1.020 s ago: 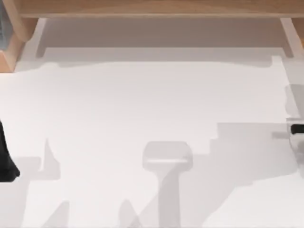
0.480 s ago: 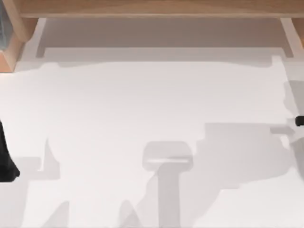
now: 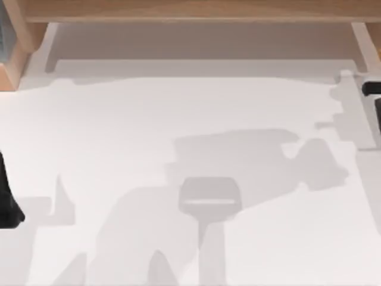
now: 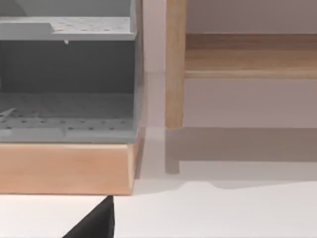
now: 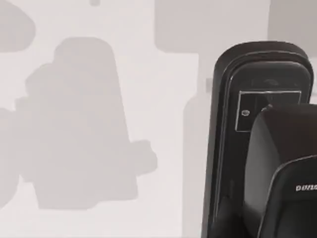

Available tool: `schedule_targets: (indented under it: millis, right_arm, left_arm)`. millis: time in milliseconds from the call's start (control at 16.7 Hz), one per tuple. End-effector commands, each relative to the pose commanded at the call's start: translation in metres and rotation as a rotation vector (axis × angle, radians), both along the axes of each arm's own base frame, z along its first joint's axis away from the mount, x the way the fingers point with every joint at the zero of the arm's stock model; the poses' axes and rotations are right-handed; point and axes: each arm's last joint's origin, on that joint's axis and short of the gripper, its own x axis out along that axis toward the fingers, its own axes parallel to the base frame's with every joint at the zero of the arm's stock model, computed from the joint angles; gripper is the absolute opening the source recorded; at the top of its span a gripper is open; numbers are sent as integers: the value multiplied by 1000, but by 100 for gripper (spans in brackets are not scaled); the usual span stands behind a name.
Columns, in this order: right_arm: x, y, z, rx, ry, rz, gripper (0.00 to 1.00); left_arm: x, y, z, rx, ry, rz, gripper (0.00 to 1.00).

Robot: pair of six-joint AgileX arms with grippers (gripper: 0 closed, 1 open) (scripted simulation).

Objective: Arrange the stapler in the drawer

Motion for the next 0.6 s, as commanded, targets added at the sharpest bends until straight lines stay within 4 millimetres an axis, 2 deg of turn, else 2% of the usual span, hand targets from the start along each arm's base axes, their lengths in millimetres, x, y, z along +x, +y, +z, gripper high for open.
schedule_targets:
  millis: [120, 300, 420, 600]
  right_arm:
    - [17, -5, 31, 13, -81, 4, 0]
    - [43, -36, 62, 1, -154, -30, 0]
    - [59, -67, 68, -21, -162, -65, 0]
    - [80, -118, 57, -55, -120, -109, 0]
  left_arm:
    - [0, 0, 0, 0, 0, 0, 100]
    - [0, 0, 0, 0, 0, 0, 100]
    - [0, 0, 0, 0, 0, 0, 100]
    - [0, 0, 0, 0, 0, 0, 100]
